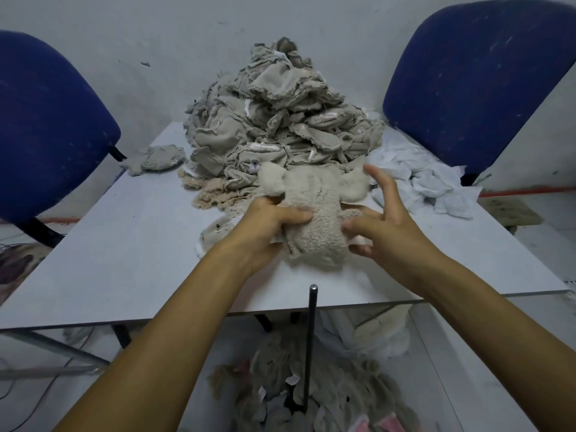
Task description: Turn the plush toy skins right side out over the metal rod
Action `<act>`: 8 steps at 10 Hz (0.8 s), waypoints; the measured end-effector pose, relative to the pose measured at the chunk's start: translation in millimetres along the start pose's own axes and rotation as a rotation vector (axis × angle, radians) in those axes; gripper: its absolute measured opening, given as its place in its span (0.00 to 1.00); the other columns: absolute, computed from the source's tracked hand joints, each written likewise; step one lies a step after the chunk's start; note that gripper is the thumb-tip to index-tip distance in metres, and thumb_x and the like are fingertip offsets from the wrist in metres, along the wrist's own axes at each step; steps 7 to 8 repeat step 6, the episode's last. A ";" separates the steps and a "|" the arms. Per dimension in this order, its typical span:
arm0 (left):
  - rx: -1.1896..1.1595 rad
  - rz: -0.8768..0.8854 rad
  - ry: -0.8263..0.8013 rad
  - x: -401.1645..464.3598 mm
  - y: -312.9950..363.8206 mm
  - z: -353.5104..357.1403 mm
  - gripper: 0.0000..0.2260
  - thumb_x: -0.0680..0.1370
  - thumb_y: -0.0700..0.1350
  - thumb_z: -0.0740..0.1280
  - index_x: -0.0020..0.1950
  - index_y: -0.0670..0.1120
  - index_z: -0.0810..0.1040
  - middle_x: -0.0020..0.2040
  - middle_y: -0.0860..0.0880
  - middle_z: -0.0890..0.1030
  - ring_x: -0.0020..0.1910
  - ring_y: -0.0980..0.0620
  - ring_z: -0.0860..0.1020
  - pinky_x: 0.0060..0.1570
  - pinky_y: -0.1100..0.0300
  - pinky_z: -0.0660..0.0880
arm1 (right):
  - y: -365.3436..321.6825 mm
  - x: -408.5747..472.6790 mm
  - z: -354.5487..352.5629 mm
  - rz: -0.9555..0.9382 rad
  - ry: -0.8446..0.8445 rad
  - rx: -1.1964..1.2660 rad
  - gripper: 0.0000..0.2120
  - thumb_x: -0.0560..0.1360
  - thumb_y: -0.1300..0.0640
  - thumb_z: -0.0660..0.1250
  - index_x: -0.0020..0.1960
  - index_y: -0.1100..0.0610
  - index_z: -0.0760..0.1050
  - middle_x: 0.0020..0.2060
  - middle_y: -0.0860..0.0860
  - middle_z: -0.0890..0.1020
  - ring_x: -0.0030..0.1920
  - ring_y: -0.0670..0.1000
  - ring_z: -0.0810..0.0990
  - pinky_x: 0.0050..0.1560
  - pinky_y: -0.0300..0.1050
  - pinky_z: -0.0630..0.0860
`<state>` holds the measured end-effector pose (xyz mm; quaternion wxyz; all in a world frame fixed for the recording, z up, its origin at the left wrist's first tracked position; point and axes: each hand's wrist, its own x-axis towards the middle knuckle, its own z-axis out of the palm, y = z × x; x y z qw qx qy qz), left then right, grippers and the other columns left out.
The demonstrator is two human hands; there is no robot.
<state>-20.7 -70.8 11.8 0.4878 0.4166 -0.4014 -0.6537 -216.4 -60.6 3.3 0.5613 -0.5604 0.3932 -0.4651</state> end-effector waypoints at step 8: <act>0.346 0.040 -0.208 -10.6 17.5 -10.7 0.16 0.77 0.52 0.67 0.62 0.46 0.77 0.57 0.45 0.82 0.60 0.46 0.81 0.62 0.48 0.74 | -62.1 -9.7 -22.8 -0.594 0.336 -0.400 0.10 0.80 0.55 0.63 0.41 0.51 0.80 0.37 0.42 0.83 0.40 0.46 0.81 0.44 0.43 0.79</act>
